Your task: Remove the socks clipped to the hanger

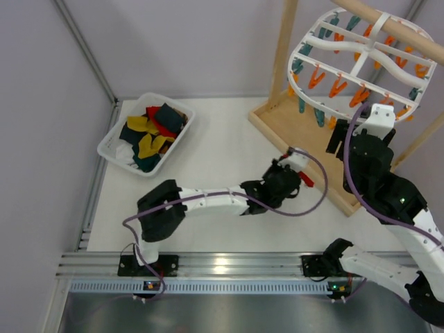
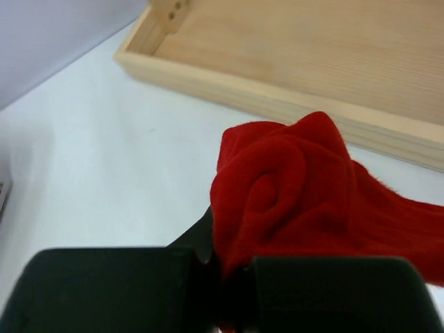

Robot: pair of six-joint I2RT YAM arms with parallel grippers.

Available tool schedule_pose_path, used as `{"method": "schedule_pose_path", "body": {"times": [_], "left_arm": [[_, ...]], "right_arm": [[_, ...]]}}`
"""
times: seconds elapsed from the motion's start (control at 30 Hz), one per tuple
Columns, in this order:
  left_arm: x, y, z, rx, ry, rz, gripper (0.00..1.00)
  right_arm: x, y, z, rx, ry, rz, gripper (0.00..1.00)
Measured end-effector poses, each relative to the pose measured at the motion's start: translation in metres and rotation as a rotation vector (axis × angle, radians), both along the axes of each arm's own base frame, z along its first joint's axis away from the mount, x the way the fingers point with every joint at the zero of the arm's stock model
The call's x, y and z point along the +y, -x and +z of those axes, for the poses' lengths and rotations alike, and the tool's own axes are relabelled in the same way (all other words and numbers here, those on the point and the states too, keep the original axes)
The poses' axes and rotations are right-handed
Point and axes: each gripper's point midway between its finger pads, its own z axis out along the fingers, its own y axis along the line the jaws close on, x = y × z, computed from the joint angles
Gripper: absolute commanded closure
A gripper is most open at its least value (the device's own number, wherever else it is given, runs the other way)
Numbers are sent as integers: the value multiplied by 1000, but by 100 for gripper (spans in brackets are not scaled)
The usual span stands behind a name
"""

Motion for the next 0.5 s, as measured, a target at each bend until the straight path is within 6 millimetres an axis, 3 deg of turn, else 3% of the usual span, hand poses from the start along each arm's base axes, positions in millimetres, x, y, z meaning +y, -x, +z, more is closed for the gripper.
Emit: {"method": "schedule_pose_path", "body": {"times": [0.1,0.13,0.23,0.37,0.5], "left_arm": [[60,-29,10,53,90,120,100],[81,-40,14,65,122,168,100],[140,-64,18,97,199,298,100],[209,-81,5,158,235,435,100],[277,-101,-1,211,270,580,100]], "right_arm": [[4,4,1,-15,-49,43,11],[6,6,2,-24,-71,62,1],[8,17,-1,-43,-125,123,1],[12,33,-8,-56,-178,215,1],[21,47,-32,-49,-217,320,0]]}}
